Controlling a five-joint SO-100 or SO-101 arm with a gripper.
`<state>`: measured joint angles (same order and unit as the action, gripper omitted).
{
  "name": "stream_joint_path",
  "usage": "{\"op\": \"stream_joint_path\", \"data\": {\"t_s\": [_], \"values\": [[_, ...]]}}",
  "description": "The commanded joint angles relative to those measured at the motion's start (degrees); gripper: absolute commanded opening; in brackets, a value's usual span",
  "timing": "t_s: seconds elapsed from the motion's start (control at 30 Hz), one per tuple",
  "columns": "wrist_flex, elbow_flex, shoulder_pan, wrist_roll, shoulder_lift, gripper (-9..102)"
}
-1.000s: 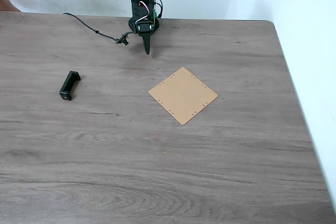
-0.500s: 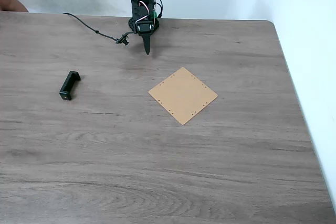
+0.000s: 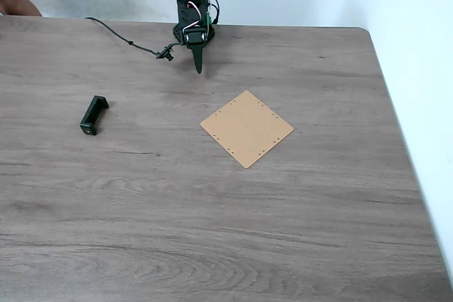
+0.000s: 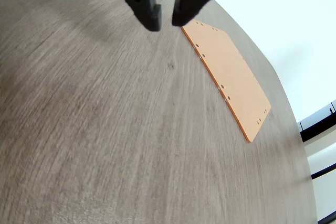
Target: Grasp a black block and then place it on the board.
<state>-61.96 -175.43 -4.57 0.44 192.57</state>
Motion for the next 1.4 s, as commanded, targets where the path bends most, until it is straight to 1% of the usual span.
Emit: {"op": "stream_joint_path", "data": {"t_s": [0.0,1.03,1.1,1.2,1.37], "values": [[-0.1,0.4,-0.9,-0.6,1.1,0],[0.2,0.3,-2.3,-2.1,1.1,0],[0.4,0.4,-1.9,-4.3,1.1,0],[0.1,4.7,-1.0,-12.0,-1.6,0],[3.6,23.4,2.9,-26.5,-21.4,0]]}}
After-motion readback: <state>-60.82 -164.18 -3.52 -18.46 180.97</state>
